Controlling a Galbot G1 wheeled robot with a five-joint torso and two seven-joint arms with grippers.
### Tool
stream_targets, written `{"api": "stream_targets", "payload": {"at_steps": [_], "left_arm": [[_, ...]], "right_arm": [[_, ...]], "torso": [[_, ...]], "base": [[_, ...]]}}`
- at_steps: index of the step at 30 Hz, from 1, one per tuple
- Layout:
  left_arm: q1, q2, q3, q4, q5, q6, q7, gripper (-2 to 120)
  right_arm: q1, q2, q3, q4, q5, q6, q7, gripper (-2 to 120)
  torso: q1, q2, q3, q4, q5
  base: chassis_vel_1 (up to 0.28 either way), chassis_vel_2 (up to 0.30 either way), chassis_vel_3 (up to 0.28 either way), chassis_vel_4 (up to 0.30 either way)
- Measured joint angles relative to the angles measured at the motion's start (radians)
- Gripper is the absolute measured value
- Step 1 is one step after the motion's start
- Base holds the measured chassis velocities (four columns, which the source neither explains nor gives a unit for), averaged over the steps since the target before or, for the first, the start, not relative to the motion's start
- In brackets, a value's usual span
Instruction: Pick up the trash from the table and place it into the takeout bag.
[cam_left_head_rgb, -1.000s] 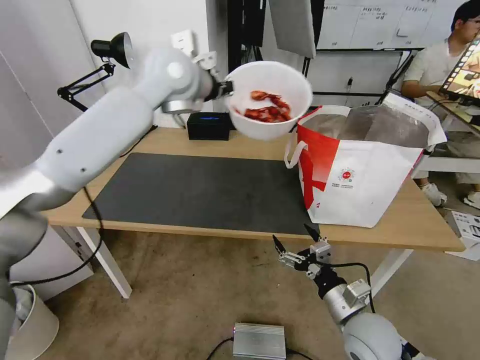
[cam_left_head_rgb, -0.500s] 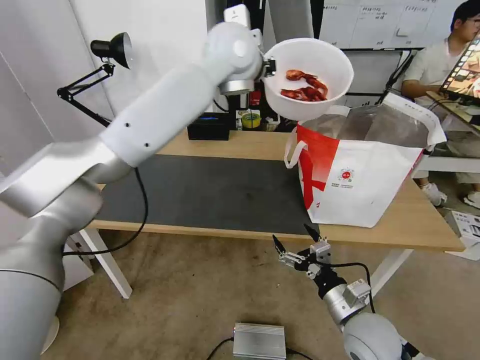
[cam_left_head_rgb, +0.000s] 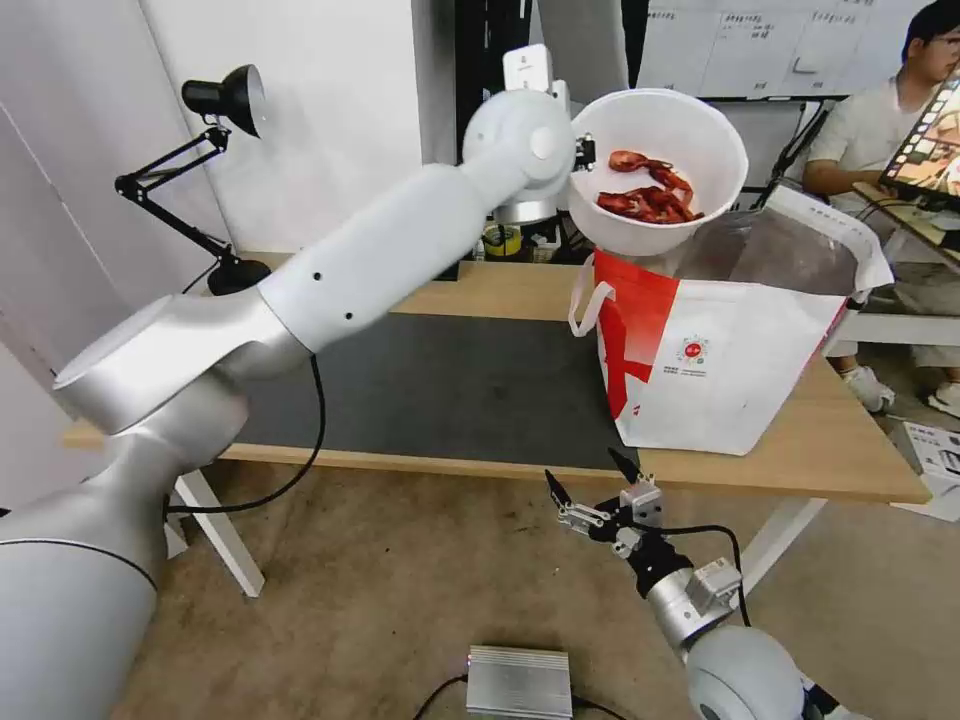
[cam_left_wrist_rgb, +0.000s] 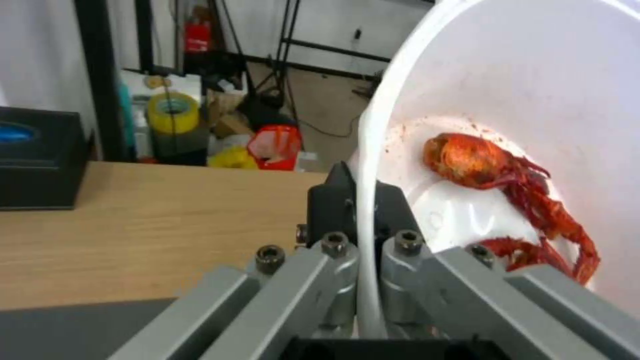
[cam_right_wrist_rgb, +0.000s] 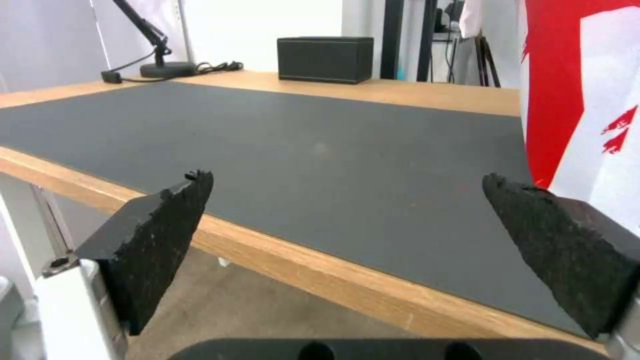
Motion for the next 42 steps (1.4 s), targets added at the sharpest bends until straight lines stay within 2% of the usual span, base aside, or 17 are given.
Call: {"api": "stream_targets", "payload": {"at_steps": [7,10,13,21,29,32,35,42], "left_arm": [[0.008,-0.047,0.016,0.033,0.028,-0.029,0.017,0],[0.011,-0.085,0.045,0.055,0.052,-0.059,0.025,0],[0.013,-0.095,0.067,0.065,0.082,-0.076,0.042,0],[0.04,-0.09,0.127,0.05,0.191,-0.122,0.124,0],[0.051,-0.057,0.157,0.012,0.205,-0.125,0.131,0],[0.053,-0.04,0.162,-0.01,0.191,-0.115,0.135,0],[0.051,-0.017,0.166,-0.04,0.152,-0.064,0.141,0],[0.036,-0.007,0.177,-0.053,0.122,0.021,0.161,0]], "right_arm": [[0.0,0.0,0.0,0.0,0.0,0.0,0.0,100],[0.0,0.0,0.0,0.0,0.0,0.0,0.0,100],[0.0,0.0,0.0,0.0,0.0,0.0,0.0,100],[0.0,0.0,0.0,0.0,0.0,0.0,0.0,100],[0.0,0.0,0.0,0.0,0.0,0.0,0.0,100],[0.0,0.0,0.0,0.0,0.0,0.0,0.0,100],[0.0,0.0,0.0,0.0,0.0,0.0,0.0,100],[0.0,0.0,0.0,0.0,0.0,0.0,0.0,100]], "torso": [[0.0,0.0,0.0,0.0,0.0001],[0.0,0.0,0.0,-0.0001,0.0001],[0.0,0.0,0.0,-0.0001,0.0],[0.0,0.0,0.0,-0.0001,0.0],[0.0,0.0,0.0,0.0,-0.0001],[0.0,0.0,0.0,0.0,-0.0002],[0.0,0.0,0.0,0.0001,-0.0002],[0.0,0.0,0.0,0.0,-0.0002]], "base": [[0.0,0.0,0.0,0.0],[0.0,0.0,0.0,0.0],[0.0,0.0,0.0,0.0],[0.0,0.0,0.0,0.0],[0.0,0.0,0.0,0.0],[0.0,0.0,0.0,0.0],[0.0,0.0,0.0,0.0],[0.0,0.0,0.0,0.0]]}}
